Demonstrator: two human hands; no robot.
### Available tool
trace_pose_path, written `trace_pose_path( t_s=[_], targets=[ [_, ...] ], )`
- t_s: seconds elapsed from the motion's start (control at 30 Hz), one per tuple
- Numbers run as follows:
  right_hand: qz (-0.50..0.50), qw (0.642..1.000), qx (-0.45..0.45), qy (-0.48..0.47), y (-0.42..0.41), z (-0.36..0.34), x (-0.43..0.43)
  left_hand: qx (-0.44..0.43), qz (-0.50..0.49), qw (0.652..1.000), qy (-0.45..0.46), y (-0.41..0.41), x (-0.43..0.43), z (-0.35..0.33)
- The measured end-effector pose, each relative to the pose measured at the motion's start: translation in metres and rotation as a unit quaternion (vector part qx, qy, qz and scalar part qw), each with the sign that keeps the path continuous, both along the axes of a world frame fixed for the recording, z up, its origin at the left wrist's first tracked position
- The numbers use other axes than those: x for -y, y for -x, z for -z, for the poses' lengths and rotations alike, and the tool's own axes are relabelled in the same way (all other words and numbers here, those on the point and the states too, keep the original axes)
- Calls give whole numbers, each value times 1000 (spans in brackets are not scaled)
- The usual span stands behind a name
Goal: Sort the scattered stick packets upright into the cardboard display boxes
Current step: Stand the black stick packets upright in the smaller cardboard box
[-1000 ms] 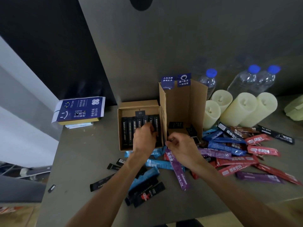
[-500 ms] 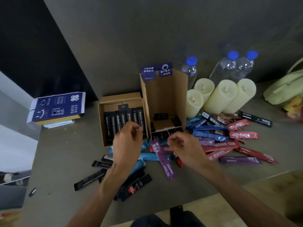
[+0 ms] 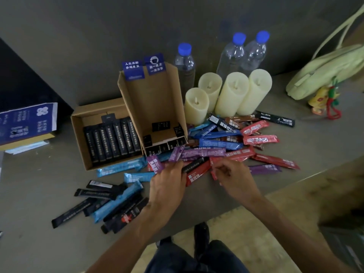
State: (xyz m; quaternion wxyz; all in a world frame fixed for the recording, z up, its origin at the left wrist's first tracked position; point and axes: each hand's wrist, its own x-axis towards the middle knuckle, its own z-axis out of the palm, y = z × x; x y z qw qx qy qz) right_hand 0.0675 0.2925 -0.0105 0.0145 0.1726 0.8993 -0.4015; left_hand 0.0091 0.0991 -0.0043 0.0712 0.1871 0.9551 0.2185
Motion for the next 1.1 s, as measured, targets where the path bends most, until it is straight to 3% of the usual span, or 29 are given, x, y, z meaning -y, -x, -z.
trace_pose_path(
  t_s=[0.23,0.33,0.43,0.57,0.7,0.9,1.0,1.1],
  targets=[
    [-89,996,-16,8,19,1,19,5,-55,998,15,-3,2,0],
    [-43,998,-9,33,28,-7,21,1,-75,995,-59,-5,5,-8],
    [38,989,26,143,32,-22,21,-84,-64,987,-125,-11,19,-14],
    [89,934,45,342,36,-42,24,-162,-29,973,-161,-15,30,-17],
    [86,930,-28,356,44,-63,23,-8,-129,961,-245,-16,39,-31],
    [76,935,-59,340,47,-80,28,149,-167,893,-392,-1,39,-51],
    [37,939,-43,339,45,-87,36,169,-182,864,-437,8,39,-63],
    [-76,974,27,212,46,-88,45,158,-214,850,-454,27,47,-71]
  ],
)
